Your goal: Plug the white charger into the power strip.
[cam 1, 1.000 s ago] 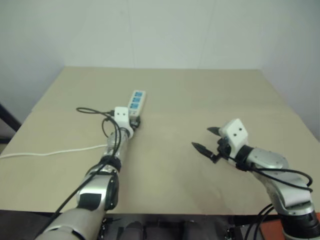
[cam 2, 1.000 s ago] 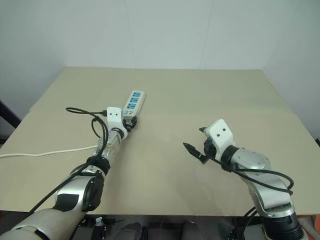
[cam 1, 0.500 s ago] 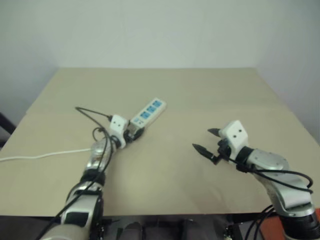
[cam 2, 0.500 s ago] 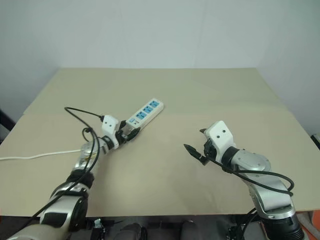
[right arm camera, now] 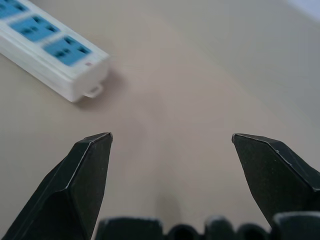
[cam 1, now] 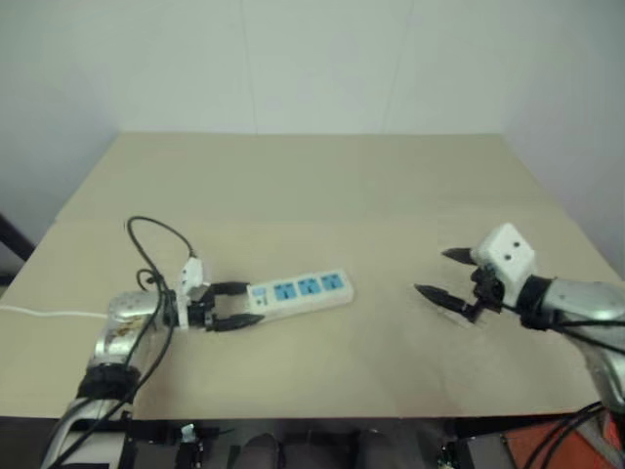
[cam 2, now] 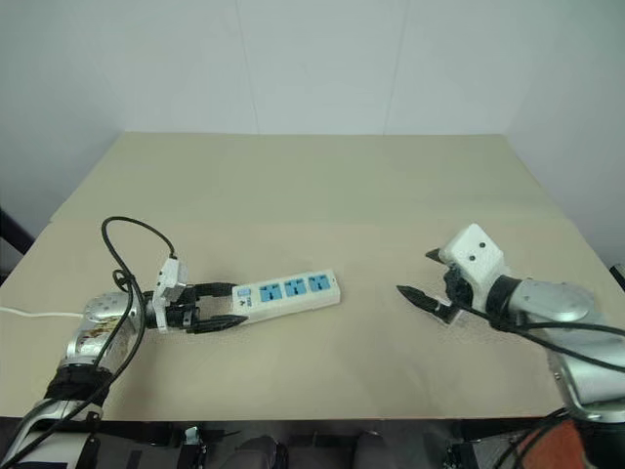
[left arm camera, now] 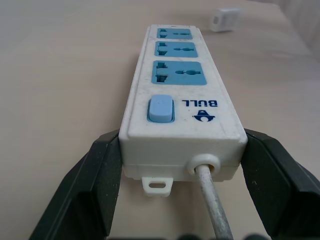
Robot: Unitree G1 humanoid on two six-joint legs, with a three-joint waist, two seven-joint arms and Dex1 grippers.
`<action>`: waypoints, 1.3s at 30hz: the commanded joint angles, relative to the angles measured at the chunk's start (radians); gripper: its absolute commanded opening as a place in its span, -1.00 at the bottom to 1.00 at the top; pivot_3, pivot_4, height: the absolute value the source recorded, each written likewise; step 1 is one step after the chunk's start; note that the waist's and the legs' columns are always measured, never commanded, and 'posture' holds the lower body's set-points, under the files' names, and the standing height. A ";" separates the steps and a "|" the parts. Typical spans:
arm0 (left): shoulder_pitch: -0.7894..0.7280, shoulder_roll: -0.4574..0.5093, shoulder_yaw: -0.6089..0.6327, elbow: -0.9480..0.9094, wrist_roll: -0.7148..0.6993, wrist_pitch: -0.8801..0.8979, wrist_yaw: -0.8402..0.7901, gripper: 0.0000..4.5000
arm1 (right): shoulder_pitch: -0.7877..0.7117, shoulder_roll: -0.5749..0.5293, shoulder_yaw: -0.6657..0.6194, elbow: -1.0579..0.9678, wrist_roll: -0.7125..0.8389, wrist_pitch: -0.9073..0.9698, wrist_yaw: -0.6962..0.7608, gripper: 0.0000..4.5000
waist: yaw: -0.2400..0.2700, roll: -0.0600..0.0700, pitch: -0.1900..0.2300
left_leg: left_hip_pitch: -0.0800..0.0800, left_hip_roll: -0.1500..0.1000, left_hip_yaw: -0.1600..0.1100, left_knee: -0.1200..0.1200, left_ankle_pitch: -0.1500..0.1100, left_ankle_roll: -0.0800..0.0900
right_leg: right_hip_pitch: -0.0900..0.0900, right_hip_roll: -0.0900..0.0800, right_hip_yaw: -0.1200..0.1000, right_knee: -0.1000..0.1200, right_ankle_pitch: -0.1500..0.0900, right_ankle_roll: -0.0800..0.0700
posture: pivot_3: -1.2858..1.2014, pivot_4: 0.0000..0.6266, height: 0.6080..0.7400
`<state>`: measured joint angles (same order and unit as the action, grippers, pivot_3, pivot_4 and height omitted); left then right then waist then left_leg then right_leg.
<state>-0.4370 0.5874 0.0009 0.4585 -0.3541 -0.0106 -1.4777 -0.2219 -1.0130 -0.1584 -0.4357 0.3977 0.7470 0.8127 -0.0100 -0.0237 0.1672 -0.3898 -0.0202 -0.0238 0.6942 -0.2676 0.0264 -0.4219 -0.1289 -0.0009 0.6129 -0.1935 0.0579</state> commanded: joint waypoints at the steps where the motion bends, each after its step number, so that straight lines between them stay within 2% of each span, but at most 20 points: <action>1: -0.042 -0.018 -0.019 0.009 -0.014 -0.029 -0.068 0.43 | -0.081 -0.091 0.017 -0.026 0.029 0.097 0.059 1.00 | -0.001 0.000 0.000 | 0.000 0.000 0.000 0.000 0.000 0.000 | 0.000 0.000 0.000 0.000 0.000 0.000 | 0.03 -0.52 1.00; 5: -0.066 -0.063 -0.040 0.053 0.028 -0.108 -0.045 0.43 | -0.208 -0.157 0.101 -0.031 0.044 0.228 0.082 1.00 | -0.002 0.000 0.000 | 0.000 0.001 0.000 0.001 0.000 0.000 | 0.000 0.001 0.000 0.000 0.000 0.000 | 0.03 -0.52 1.00; 10: -0.081 -0.094 -0.088 0.138 0.110 -0.222 -0.030 0.43 | -0.303 -0.246 0.326 -0.015 -0.058 0.265 0.139 1.00 | -0.002 0.000 0.000 | -0.001 0.001 0.000 0.000 -0.001 0.001 | -0.001 0.001 0.000 -0.002 0.000 0.000 | 0.03 -0.52 1.00; 15: -0.090 -0.122 -0.110 0.161 0.124 -0.244 -0.029 0.43 | -0.437 -0.225 0.491 0.058 -0.118 0.327 0.195 1.00 | 0.006 0.000 0.000 | -0.001 0.001 0.000 0.001 -0.001 0.001 | 0.000 0.000 0.000 -0.002 0.000 0.000 | 0.03 -0.52 1.00; 20: -0.094 -0.126 -0.122 0.165 0.122 -0.249 -0.049 0.43 | -0.539 -0.190 0.595 0.159 -0.166 0.350 0.252 1.00 | 0.008 0.000 0.000 | -0.002 0.001 -0.001 0.001 -0.001 0.001 | -0.001 0.000 0.000 -0.002 0.000 0.000 | 0.03 -0.52 1.00; 27: -0.099 -0.131 -0.133 0.184 0.126 -0.258 -0.059 0.43 | -0.605 -0.160 0.682 0.274 -0.227 0.322 0.345 1.00 | 0.009 0.000 0.000 | -0.002 0.000 0.000 0.001 -0.001 0.001 | -0.001 0.000 0.000 -0.002 0.000 0.000 | 0.03 -0.52 1.00; 39: -0.084 -0.137 -0.142 0.168 0.128 -0.259 -0.051 0.43 | -0.644 -0.092 0.739 0.383 -0.299 0.326 0.402 1.00 | 0.011 0.001 0.000 | -0.002 0.000 0.000 0.001 -0.001 0.001 | -0.001 0.000 0.000 -0.002 0.000 0.000 | 0.03 -0.52 1.00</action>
<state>-0.5381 0.4585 -0.1080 0.6329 -0.2530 -0.2632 -1.5209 -0.8461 -1.1041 0.5819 -0.0555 0.1235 1.0799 1.2015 0.0008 -0.0231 0.1667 -0.3917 -0.0201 -0.0239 0.6952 -0.2683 0.0276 -0.4229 -0.1291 -0.0013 0.6110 -0.1937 0.0579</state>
